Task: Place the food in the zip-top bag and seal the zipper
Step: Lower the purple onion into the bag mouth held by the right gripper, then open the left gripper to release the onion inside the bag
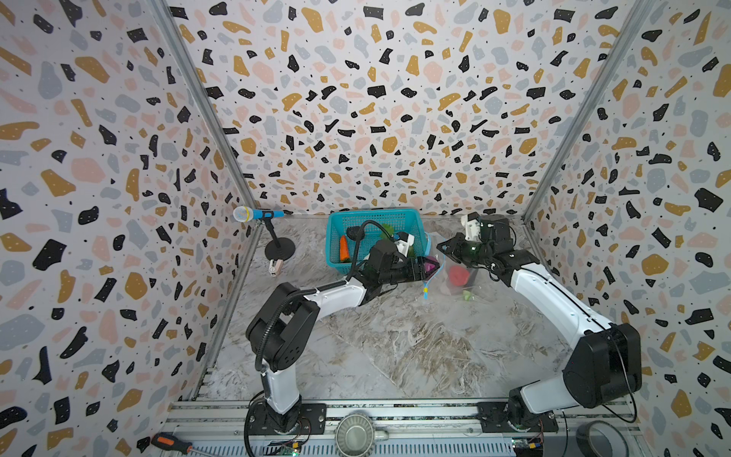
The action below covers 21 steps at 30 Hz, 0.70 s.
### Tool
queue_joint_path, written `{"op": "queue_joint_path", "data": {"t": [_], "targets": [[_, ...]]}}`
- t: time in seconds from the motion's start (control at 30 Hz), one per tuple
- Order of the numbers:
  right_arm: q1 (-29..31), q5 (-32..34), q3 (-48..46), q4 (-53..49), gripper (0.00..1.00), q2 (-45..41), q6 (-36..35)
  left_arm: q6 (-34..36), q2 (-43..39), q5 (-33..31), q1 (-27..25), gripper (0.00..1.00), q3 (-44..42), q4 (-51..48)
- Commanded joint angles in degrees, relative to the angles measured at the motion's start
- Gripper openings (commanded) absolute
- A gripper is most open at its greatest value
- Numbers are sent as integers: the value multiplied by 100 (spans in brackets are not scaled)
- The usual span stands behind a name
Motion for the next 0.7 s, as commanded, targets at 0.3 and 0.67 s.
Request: {"op": "queue_joint_path", "data": {"t": [0.3,0.67], "targets": [[41,-68,261,148,0,-69,18,580,-183,-383,-171,81,529,-884],[41,-43,333,77,0,-88,-27,727,-279,-514,-211,94,596,-1197]]}}
